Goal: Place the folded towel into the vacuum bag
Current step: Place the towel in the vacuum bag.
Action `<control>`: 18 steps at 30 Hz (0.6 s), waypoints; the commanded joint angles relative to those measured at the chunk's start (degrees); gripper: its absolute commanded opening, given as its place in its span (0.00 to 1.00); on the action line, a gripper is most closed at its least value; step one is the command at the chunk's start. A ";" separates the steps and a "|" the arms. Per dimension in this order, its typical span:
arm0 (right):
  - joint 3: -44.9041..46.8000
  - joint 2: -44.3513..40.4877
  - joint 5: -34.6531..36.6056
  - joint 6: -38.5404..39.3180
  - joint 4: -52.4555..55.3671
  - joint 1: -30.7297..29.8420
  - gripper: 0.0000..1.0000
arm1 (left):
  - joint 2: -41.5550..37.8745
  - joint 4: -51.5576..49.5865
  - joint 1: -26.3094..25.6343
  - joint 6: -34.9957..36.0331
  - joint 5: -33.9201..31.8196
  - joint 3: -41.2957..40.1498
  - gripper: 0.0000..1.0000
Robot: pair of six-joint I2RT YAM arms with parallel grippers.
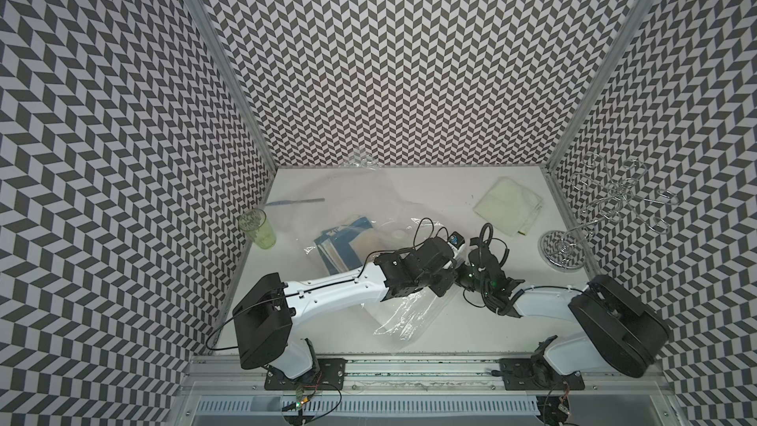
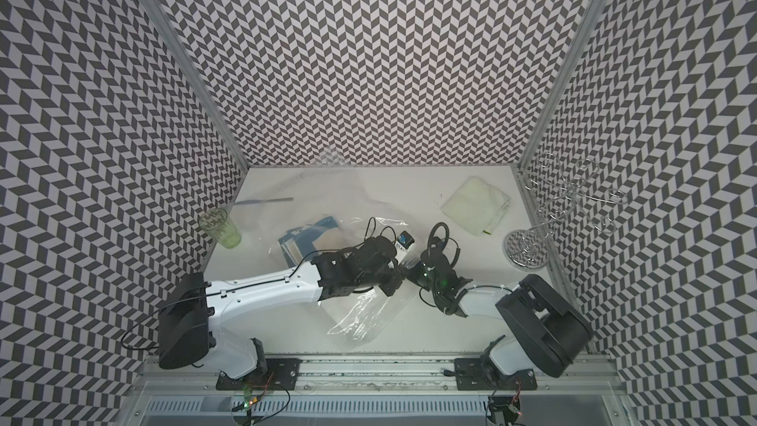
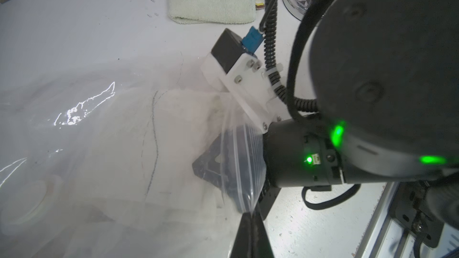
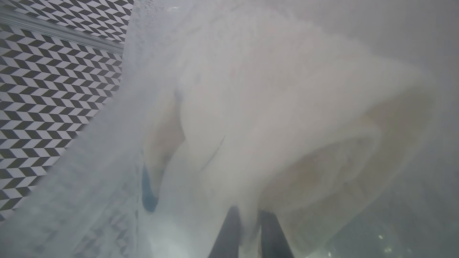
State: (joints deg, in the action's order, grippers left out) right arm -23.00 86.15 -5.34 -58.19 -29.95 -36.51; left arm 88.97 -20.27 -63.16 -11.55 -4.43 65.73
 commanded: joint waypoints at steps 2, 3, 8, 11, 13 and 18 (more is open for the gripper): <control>-2.02 6.52 -1.97 4.65 -15.94 -0.11 0.17 | 2.58 2.49 -0.53 2.45 2.29 4.22 0.00; -2.84 7.82 -2.57 5.21 -17.17 -0.06 0.17 | 3.11 2.51 -0.48 2.82 2.52 4.81 0.00; -9.49 12.78 -4.86 9.37 -15.83 -0.02 0.17 | 5.24 2.33 -0.48 3.79 3.49 6.98 0.00; -12.11 13.87 -4.59 11.07 -15.09 0.26 0.18 | 5.34 2.34 -0.42 4.32 3.82 7.17 0.00; -14.24 15.13 -5.83 11.77 -15.42 0.52 0.18 | 5.56 2.47 -0.34 4.44 4.16 7.10 0.00; -19.85 20.73 -6.31 11.18 -12.79 0.82 0.20 | 5.91 2.77 -0.30 4.68 5.04 7.31 0.00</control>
State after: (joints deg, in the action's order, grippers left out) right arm -39.40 104.12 -10.96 -47.77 -40.42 -35.57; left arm 94.24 -19.62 -60.38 -9.74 -6.72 71.33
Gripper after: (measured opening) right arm 0.198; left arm 0.048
